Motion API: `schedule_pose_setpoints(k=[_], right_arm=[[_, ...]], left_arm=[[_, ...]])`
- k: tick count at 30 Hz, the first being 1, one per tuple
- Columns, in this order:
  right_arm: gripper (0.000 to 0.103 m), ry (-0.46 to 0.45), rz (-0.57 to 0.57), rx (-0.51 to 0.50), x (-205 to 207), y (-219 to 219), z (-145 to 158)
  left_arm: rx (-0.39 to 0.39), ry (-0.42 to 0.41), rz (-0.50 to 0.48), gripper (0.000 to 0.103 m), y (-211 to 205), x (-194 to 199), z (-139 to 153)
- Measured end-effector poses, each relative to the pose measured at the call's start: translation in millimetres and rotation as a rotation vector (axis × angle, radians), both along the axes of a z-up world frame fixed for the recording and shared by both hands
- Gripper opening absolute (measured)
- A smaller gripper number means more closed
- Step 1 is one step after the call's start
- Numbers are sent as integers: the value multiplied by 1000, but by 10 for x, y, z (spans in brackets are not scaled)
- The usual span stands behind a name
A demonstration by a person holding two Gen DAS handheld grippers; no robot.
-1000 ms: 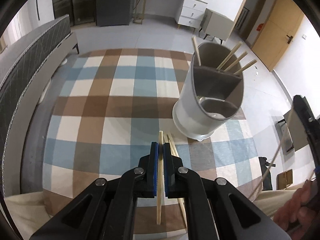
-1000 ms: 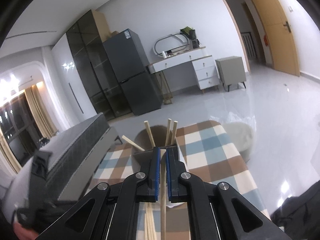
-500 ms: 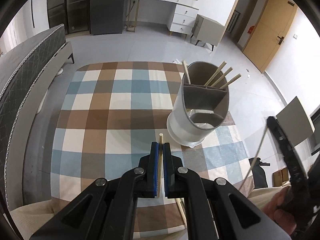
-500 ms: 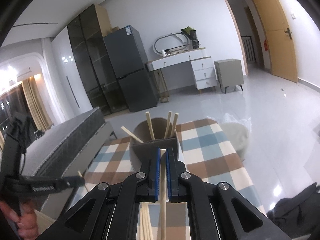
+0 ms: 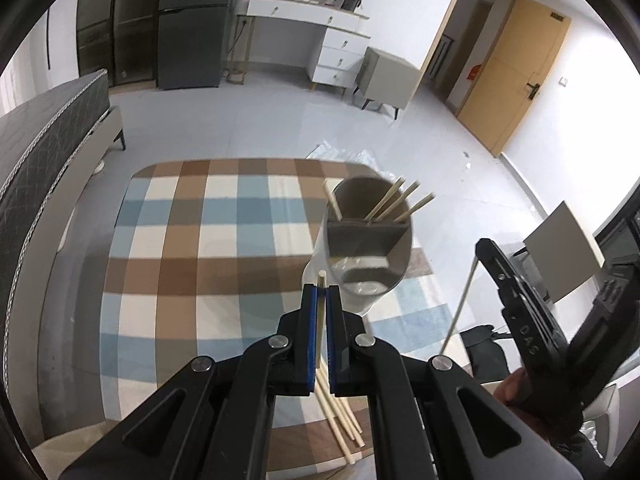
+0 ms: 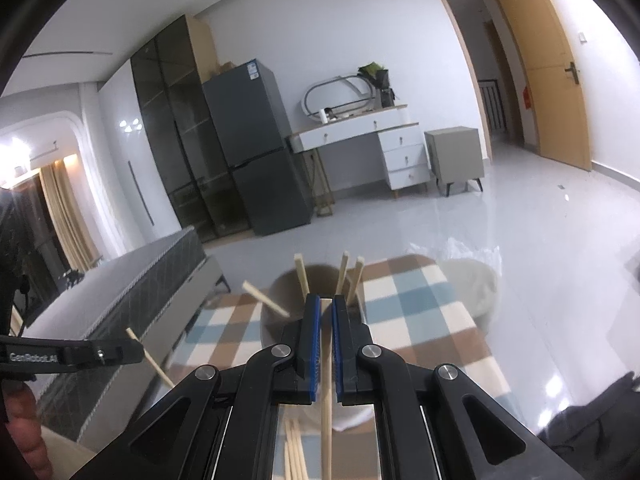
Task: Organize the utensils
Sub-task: 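Raise both chopsticks over the white holder and open both grippers to drop them in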
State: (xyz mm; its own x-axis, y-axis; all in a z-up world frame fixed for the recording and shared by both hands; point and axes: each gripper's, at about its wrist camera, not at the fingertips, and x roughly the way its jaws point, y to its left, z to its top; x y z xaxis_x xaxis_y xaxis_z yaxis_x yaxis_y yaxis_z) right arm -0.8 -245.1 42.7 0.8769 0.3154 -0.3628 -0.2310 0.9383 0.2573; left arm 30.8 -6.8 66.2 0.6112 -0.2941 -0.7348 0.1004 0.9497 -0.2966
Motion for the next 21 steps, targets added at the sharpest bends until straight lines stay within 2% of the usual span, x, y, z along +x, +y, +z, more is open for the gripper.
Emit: schedule_pose_setpoints(k=[4,10,12,21], right_arm=[[5,-39,-13,18,49,-12,142],[5,-127,-25,38,215,-26,519],[5,-162,-24,41,316,-15,673],[5,-302,-22,-6,777,261,1165]], left_arm=[[-36,-8,-22,0,3,46,149],[-89,-42,-36,0,64,161,392],[-129,-49,-40,0,106,242,487],[-201,-132,-17,0,239,561,856]])
